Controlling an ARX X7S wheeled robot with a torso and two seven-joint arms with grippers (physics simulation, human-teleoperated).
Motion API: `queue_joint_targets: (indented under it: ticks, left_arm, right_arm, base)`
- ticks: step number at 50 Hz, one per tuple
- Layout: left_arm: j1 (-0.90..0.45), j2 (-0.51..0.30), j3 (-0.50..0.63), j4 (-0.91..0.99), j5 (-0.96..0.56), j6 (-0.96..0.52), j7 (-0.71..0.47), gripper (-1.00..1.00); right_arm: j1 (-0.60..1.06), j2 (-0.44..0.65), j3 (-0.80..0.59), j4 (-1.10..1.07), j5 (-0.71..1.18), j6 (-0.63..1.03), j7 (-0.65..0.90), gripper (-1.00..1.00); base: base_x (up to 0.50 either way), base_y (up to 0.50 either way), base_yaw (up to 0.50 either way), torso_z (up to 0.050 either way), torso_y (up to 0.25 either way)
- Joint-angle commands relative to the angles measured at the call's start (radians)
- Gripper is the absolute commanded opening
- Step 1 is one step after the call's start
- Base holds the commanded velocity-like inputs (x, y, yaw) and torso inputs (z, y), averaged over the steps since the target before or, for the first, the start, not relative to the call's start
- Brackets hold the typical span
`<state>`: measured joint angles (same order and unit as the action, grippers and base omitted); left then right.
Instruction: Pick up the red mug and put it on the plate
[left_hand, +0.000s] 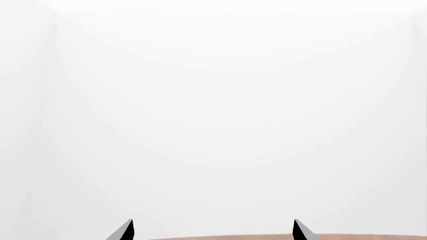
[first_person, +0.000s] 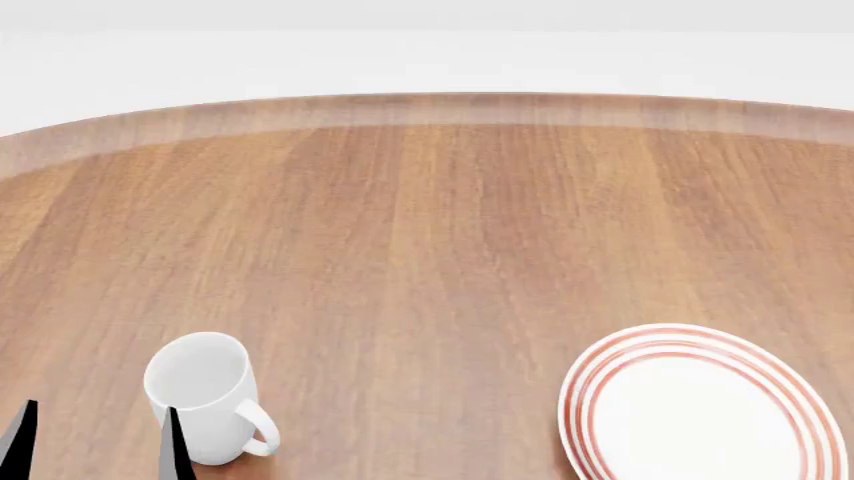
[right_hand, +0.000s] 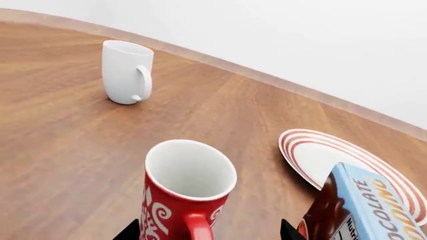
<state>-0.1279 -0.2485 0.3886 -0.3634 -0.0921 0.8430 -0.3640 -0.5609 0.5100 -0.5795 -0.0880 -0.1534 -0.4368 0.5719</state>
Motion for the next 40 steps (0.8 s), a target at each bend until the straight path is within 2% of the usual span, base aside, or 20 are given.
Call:
queue_joint_targets:
  ticks: [1, 40]
  left_arm:
    - [-0.001, -0.002, 0.003, 0.0, -0.002, 0.0, -0.002, 1.0]
    - [-0.003, -0.006, 0.012, -0.002, -0.006, 0.004, -0.009, 1.0]
  right_arm:
    - [0.011, 0.002, -0.01, 0.018, 0.034, -0.013, -0.01, 1.0]
    - [0.034, 0.008, -0.036, 0.048, 0.138, -0.041, -0.04, 1.0]
  base:
    - [0.0, 0.0, 0.0, 0.0, 0.0]
    - [0.0, 0.0, 0.0, 0.0, 0.0]
